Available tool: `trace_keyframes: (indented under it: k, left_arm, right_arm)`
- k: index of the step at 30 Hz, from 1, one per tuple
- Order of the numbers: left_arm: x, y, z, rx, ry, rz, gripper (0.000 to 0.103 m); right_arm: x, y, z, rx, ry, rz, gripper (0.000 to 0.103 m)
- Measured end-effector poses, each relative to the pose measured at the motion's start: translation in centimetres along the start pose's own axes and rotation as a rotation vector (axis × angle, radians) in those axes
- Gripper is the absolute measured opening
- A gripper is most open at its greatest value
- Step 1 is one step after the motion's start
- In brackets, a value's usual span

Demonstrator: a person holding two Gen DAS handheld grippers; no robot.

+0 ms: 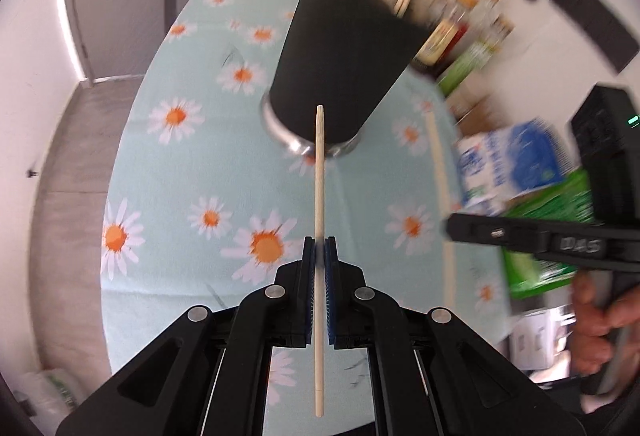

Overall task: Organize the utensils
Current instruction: 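Lift both held chopsticks over the black holder and lower them in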

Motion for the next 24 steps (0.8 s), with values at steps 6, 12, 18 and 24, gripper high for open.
trace_keyframes:
  k: [6, 12, 18, 24]
  left_arm:
    - [-4.1, 0.7, -2.7, 0.05, 0.124, 0.081, 0.004]
    - [-6.6, 0.8, -5.3, 0.084, 0.211, 0.163, 0.004]
    - [-7.6, 1.3, -7.6, 0.146, 0.262, 0.222, 0.004]
    - [-8.2, 2.4, -10.2, 0.18, 0.323, 0.271, 0.004]
  right_arm:
    - [-2.0, -3.3, -0.9, -0.038, 0.114, -0.052, 0.005]
    - [-4.1, -5.5, -2.5, -0.056, 0.244, -0.064, 0.005]
    - [-6.0, -7.0, -4.6, -0.054, 0.357, -0.08, 0.005]
    - [-8.7, -7.9, -6.9, -0.088, 0.488, -0.058, 0.005]
Point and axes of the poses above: each gripper's, at about its wrist camera, not at the fingertips, and x roughly the way its jaws point, y to its right, z to its underside, the point moved 10 cm from there along x, roughly the way its jaws point, and after that the axes turned 1 degree about z, right-handed, at the moved point
